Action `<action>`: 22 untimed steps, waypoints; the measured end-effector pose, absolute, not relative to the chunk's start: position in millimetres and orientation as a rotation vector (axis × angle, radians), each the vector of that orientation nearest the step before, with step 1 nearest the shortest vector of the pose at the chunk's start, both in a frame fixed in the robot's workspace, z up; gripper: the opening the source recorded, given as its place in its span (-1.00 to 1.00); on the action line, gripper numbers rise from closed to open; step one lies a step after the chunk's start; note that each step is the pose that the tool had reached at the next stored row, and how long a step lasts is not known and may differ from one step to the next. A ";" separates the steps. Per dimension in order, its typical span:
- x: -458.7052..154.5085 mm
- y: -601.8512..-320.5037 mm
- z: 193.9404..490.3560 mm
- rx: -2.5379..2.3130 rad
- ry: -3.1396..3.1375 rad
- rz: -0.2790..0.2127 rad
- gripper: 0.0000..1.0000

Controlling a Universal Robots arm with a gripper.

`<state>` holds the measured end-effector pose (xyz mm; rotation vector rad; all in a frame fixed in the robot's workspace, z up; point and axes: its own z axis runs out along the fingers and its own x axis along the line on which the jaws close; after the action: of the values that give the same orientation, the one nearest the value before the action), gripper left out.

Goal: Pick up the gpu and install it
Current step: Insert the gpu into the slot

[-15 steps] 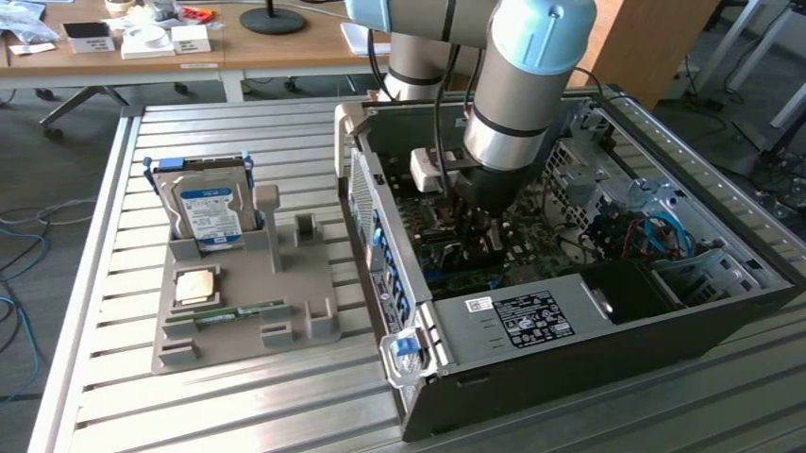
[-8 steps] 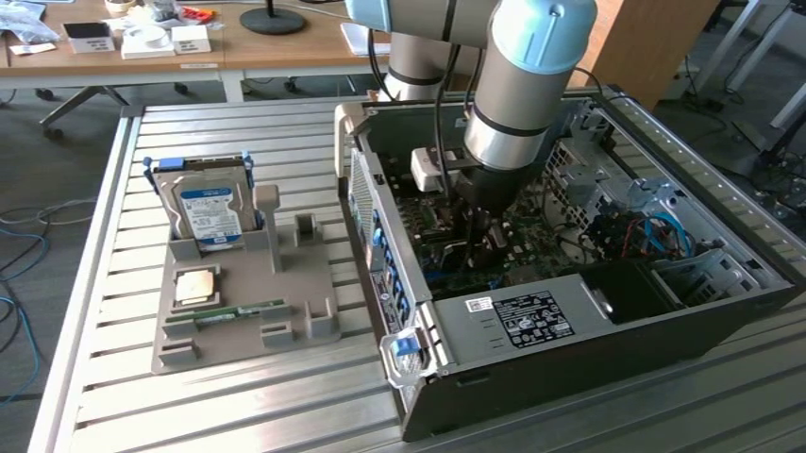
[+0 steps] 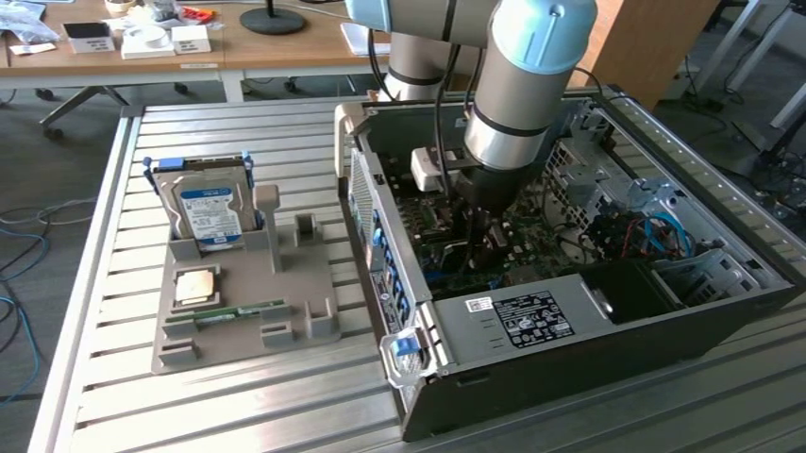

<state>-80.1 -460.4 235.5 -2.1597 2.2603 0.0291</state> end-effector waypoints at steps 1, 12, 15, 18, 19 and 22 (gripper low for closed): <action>-80.1 -460.5 236.1 -2.160 2.261 0.029 0.27; -80.1 -460.4 253.2 -2.160 2.260 0.029 0.27; -80.1 -460.4 259.3 -2.160 2.260 0.029 0.27; -80.1 -460.4 266.2 -2.160 2.260 0.029 0.27; -80.1 -460.4 267.9 -2.159 2.260 0.029 0.27; -80.1 -460.4 272.5 -2.159 2.260 0.029 0.27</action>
<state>-80.1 -460.4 272.5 -2.1594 2.2600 0.0286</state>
